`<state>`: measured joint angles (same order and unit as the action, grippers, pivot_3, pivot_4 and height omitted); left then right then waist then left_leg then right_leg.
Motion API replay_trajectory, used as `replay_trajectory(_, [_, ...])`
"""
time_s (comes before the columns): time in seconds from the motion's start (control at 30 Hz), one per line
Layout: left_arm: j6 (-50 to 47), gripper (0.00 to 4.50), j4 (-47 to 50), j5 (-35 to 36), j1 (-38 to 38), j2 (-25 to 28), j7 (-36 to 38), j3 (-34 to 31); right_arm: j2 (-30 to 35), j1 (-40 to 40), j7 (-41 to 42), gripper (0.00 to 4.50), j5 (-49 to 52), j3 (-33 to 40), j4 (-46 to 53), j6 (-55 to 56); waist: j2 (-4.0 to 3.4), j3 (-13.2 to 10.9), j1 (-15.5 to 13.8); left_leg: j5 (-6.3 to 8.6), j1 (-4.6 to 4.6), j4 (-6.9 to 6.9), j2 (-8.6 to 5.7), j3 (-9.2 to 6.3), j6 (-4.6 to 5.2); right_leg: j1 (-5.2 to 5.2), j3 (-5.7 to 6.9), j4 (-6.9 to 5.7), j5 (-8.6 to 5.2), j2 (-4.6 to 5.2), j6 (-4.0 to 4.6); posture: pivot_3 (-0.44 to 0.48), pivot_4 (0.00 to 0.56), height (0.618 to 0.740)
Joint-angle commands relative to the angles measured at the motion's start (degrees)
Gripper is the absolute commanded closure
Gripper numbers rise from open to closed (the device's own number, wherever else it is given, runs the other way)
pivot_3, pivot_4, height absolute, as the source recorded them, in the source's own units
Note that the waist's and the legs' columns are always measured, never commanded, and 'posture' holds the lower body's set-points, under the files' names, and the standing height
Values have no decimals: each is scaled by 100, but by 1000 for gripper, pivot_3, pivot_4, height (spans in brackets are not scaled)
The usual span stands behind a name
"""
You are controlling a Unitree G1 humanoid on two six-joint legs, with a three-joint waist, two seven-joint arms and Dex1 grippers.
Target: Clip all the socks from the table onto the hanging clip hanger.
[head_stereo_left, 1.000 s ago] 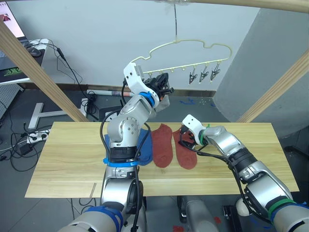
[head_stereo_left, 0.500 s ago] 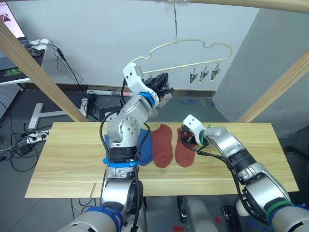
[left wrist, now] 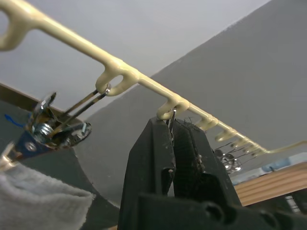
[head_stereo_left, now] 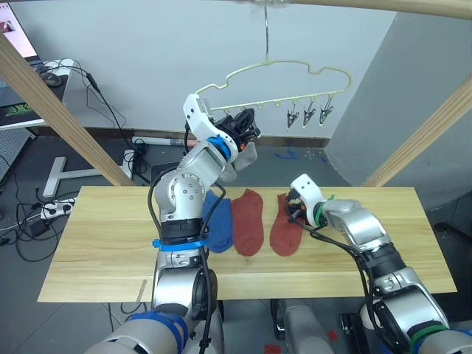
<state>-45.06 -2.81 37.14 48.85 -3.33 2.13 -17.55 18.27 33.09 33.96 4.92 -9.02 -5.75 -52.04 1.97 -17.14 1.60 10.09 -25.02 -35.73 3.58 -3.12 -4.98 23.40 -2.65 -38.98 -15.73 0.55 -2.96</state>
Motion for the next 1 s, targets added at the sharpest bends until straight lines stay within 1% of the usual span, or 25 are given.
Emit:
replay_trajectory(0.03, [-148, 4345, 105, 362, 228, 48, -12, -124, -314, -7, -241, 4481, 664, 794, 1216, -857, 0, 0, 24, 0, 0, 0, 1, -1, 0, 0, 1, 0, 0, -1, 0, -1, 241, 740])
replay_trajectory(0.17, [-293, 4345, 31, 598, 292, 107, -68, -237, -781, 186, -506, 4481, 1263, 1467, 1897, -1609, -1, 0, 20, 0, 0, 0, 0, -2, 0, 0, 3, -1, 0, -1, 0, -13, 235, 740])
replay_trajectory(0.33, [-382, 4345, -128, 957, 417, 32, -286, -512, -1053, 616, -765, 4481, 1637, 1790, 1916, -1895, -1, 1, 20, 0, -1, -1, 0, -2, 0, 1, 4, 0, 0, 0, 1, -14, 231, 740])
replay_trajectory(0.57, [-483, 4345, -294, 1388, 518, 25, -604, -747, -1238, 1055, -971, 4481, 2000, 2003, 1665, -1923, -1, 1, 20, 0, -3, 2, 0, -2, 1, 3, 5, 1, 0, 0, 1, -12, 225, 740])
replay_trajectory(0.77, [-473, 4345, -275, 1449, 522, 55, -654, -639, -1335, 1302, -1100, 4481, 2265, 2087, 1489, -1878, -1, 1, 19, 0, -4, 3, 0, -2, 0, 5, 6, 1, 0, 0, 1, -6, 215, 740])
replay_trajectory(1.0, [-467, 4345, -228, 1464, 494, 62, -653, -549, -1318, 1428, -1233, 4481, 2464, 2036, 1500, -1912, -2, 1, 19, 0, -6, 3, 0, -2, 0, 6, 7, 0, 1, 0, 1, -6, 215, 740])
